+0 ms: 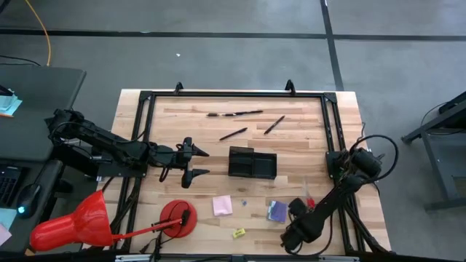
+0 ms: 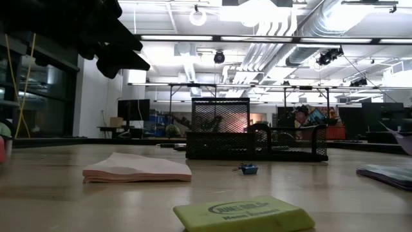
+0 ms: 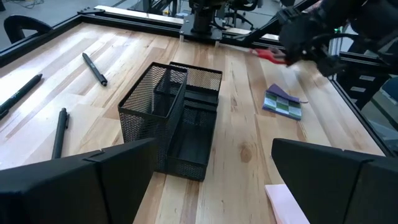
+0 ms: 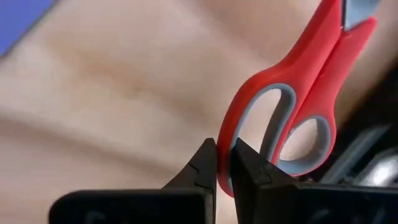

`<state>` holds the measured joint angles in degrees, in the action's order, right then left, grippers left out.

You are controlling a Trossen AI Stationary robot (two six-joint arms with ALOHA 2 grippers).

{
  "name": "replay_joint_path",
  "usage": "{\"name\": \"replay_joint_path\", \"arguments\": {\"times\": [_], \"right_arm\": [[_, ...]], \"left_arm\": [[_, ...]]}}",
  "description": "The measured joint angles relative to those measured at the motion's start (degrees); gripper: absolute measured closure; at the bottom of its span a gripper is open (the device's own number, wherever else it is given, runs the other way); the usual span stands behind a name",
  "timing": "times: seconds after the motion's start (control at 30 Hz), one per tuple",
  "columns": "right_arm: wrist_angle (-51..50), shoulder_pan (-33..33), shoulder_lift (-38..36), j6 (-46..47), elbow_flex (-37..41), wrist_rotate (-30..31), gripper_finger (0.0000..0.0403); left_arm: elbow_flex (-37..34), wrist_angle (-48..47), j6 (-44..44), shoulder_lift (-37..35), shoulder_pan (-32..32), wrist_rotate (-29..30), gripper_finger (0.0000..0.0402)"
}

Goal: Pick and place office supplies into organizer
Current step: Put the red scissor into the black desk organizer

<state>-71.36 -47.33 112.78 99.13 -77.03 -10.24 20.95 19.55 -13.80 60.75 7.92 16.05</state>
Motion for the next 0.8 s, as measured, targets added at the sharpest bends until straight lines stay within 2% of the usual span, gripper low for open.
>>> {"name": "replay_joint_path", "arguments": {"times": [0.3, 0.6, 0.8], "right_arm": [[-19.4, 6.4, -0.1, -15.9, -6.5, 7.8, 0.0398], [-18.8, 14.1, -0.2, -35.1, -9.4, 14.3, 0.0398], [-18.7, 18.7, -0.2, -41.5, -9.5, 16.4, 0.0398]], "left_arm": [[0.0, -0.1, 0.0, 0.0, 0.0, 0.0, 0.0089], [0.0, -0.9, 0.0, 0.1, 0.0, 0.1, 0.0089], [0.0, -1.8, 0.1, 0.1, 0.0, 0.2, 0.0089]]}}
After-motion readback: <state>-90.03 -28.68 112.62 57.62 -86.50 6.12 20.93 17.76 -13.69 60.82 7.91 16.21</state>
